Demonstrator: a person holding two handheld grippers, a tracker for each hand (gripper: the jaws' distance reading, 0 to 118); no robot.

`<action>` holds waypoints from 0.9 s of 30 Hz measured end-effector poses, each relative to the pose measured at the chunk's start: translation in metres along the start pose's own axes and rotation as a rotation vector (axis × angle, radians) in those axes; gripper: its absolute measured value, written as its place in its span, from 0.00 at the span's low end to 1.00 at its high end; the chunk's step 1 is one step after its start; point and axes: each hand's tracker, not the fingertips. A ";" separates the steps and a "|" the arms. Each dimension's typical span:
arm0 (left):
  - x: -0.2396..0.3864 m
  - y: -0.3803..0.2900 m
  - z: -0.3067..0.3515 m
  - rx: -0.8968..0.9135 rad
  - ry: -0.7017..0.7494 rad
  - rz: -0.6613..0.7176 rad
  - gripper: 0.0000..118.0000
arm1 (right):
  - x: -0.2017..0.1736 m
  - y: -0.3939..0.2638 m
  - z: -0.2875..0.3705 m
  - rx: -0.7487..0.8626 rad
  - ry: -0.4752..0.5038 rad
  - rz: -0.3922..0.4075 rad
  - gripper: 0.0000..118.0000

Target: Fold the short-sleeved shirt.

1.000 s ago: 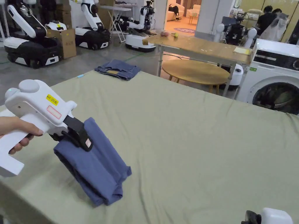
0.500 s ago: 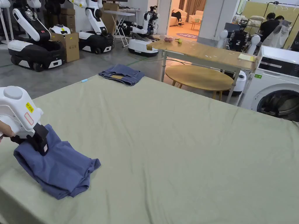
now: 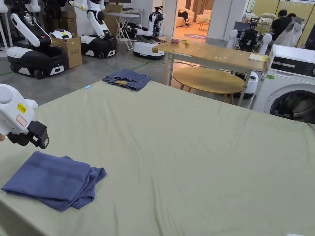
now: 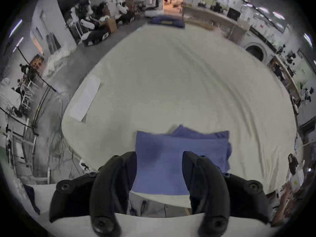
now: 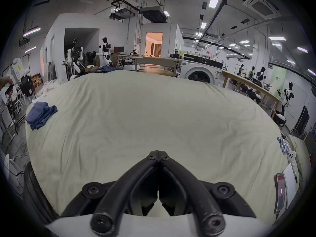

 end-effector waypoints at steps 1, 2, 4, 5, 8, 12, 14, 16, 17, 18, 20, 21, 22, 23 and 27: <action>0.010 -0.004 0.002 0.012 -0.039 -0.013 0.46 | 0.000 0.001 0.000 0.003 0.002 -0.007 0.00; 0.021 -0.009 0.004 0.039 -0.074 -0.044 0.46 | 0.001 0.002 0.000 0.007 0.002 -0.015 0.00; 0.053 -0.024 0.006 0.106 -0.135 -0.097 0.46 | 0.003 0.004 0.000 0.015 0.000 -0.029 0.00; 0.065 -0.029 0.006 0.165 -0.113 -0.140 0.46 | 0.004 0.005 0.000 0.018 0.000 -0.034 0.00; 0.123 -0.058 -0.002 0.254 -0.175 -0.177 0.46 | 0.010 0.008 0.001 0.031 -0.006 -0.047 0.00; 0.200 -0.089 -0.016 0.348 -0.250 -0.221 0.46 | 0.020 0.015 0.005 0.050 -0.022 -0.058 0.00; 0.237 -0.102 -0.020 0.419 -0.274 -0.211 0.46 | 0.026 0.018 0.007 0.063 -0.035 -0.063 0.00; 0.270 -0.112 -0.021 0.499 -0.275 -0.214 0.46 | 0.034 0.022 0.009 0.075 -0.046 -0.070 0.00; 0.287 -0.117 -0.021 0.537 -0.285 -0.189 0.46 | 0.037 0.024 0.010 0.082 -0.055 -0.076 0.00; 0.303 -0.121 -0.020 0.560 -0.279 -0.202 0.46 | 0.041 0.026 0.011 0.092 -0.062 -0.083 0.00; 0.330 -0.128 -0.022 0.633 -0.247 -0.203 0.41 | 0.048 0.029 0.013 0.110 -0.080 -0.092 0.00; 0.343 -0.133 -0.021 0.673 -0.235 -0.224 0.38 | 0.051 0.032 0.014 0.120 -0.092 -0.098 0.00; 0.356 -0.136 -0.020 0.705 -0.211 -0.229 0.34 | 0.054 0.034 0.016 0.132 -0.100 -0.105 0.00; 0.365 -0.138 -0.020 0.722 -0.205 -0.250 0.29 | 0.057 0.036 0.017 0.144 -0.103 -0.109 0.00; 0.399 -0.148 -0.011 0.841 -0.176 -0.283 0.13 | 0.065 0.044 0.023 0.206 -0.128 -0.123 0.00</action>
